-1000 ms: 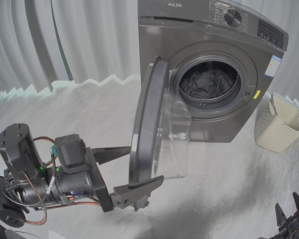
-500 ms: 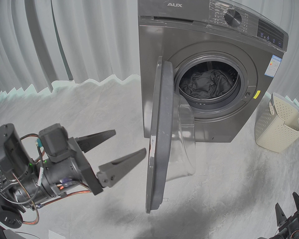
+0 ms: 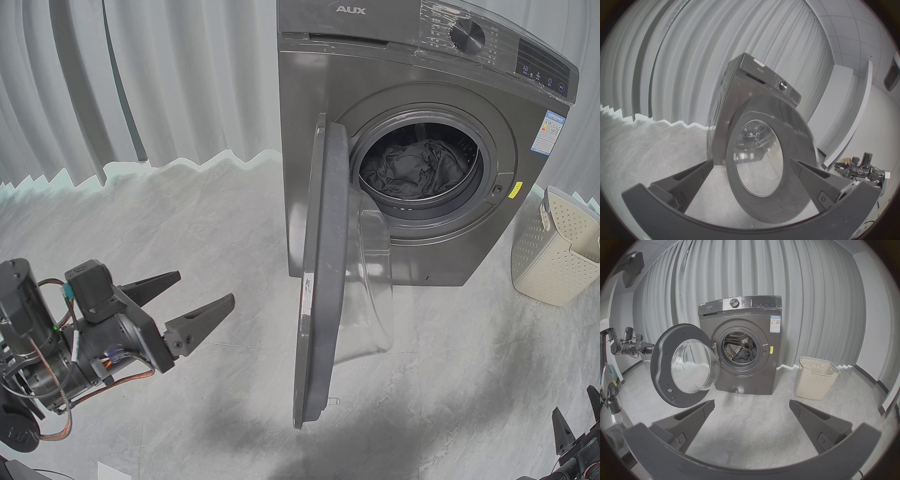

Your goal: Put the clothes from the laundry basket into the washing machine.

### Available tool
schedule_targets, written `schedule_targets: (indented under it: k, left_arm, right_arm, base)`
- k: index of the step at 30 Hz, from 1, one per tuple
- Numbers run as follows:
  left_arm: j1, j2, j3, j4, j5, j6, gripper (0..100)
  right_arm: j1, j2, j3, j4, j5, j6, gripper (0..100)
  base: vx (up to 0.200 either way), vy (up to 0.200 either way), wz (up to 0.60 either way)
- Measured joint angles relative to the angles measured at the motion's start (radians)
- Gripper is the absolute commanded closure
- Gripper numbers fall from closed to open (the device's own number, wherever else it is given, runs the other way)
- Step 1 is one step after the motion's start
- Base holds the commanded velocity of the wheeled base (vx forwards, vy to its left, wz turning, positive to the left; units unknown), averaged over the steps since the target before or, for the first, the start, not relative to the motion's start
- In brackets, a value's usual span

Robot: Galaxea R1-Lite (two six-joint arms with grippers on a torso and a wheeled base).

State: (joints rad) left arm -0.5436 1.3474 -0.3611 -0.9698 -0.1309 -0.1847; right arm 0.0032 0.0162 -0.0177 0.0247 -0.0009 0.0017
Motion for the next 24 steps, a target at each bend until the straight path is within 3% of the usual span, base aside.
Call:
schedule_targets:
  k: [8, 24]
  left_arm:
    - [-0.043, 0.176, -0.140, -0.006, 0.026, 0.006, 0]
    - [-0.175, 0.477, -0.494, -0.034, 0.041, -0.022, 0]
  right_arm:
    - [0.000, 0.000, 0.000, 0.000, 0.000, 0.000, 0]
    - [0.000, 0.000, 0.000, 0.000, 0.000, 0.000, 0]
  base:
    - [0.000, 0.000, 0.00]
    - [0.000, 0.000, 0.00]
